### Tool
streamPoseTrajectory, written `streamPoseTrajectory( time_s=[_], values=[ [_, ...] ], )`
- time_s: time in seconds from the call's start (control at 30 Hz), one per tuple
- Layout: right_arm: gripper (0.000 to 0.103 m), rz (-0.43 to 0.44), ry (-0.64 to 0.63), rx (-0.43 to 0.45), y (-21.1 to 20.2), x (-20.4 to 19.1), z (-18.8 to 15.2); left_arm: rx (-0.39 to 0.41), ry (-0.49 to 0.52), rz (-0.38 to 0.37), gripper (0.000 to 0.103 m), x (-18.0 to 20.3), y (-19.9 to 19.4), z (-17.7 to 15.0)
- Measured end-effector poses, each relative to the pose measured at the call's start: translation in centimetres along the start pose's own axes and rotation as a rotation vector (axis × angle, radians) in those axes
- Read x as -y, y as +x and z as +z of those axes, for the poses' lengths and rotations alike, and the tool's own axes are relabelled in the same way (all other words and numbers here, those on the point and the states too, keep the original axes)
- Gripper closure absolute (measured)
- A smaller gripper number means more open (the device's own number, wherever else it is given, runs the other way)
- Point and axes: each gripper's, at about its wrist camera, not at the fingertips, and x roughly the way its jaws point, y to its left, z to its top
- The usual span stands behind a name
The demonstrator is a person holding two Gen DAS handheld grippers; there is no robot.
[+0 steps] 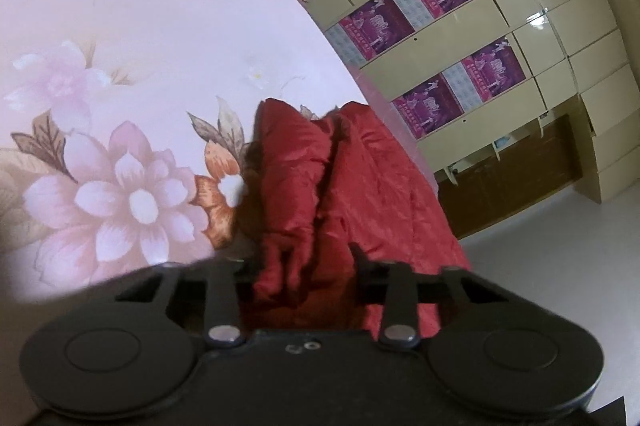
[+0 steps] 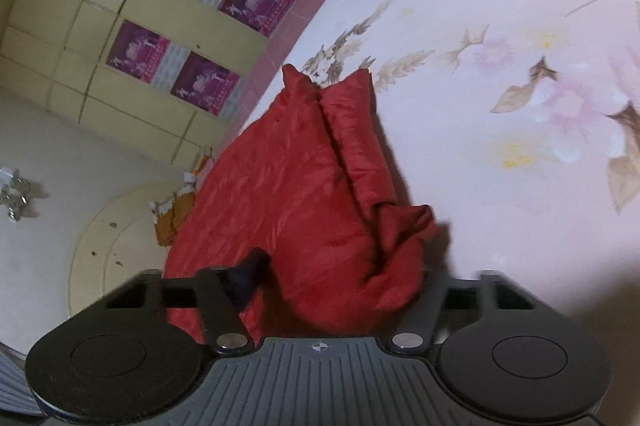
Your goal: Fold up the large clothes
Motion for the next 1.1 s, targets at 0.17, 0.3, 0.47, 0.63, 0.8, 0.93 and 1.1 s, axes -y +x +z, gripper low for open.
streamPoseTrajectory(
  time_s=[0.17, 0.3, 0.47, 0.63, 0.8, 0.93, 1.1],
  values=[
    [0.081, -0.002, -0.024, 0.011, -0.4, -0.5, -0.2, 0.004, 0.06, 0.04, 0.082, 1.3, -0.7, -0.2],
    [0.084, -0.014, -0.068, 0.009, -0.8, -1.3, -0.1, 0.003, 0.099, 0.062, 0.084, 2.4, -1.7, -0.4],
    [0.085, -0.009, -0.085, 0.006, -3.1, -1.6, -0.4, 0.011, 0.106, 0.056, 0.085, 3.2, -4.1, -1.2],
    [0.085, -0.01, -0.093, -0.006, -5.2, -1.5, -1.0, 0.009, 0.101, 0.058, 0.085, 3.0, -6.4, -2.9],
    [0.085, -0.016, -0.097, -0.017, -8.0, -0.9, -1.7, 0.011, 0.09, 0.054, 0.085, 2.4, -8.8, -4.4],
    [0.085, -0.021, -0.097, -0.024, -10.4, -0.1, -2.7, 0.009, 0.08, 0.048, 0.085, 1.7, -11.1, -6.4],
    [0.085, -0.029, -0.1, -0.031, -13.4, 1.0, -4.2, 0.008, 0.064, 0.041, 0.085, 0.6, -13.7, -8.4]
  ],
)
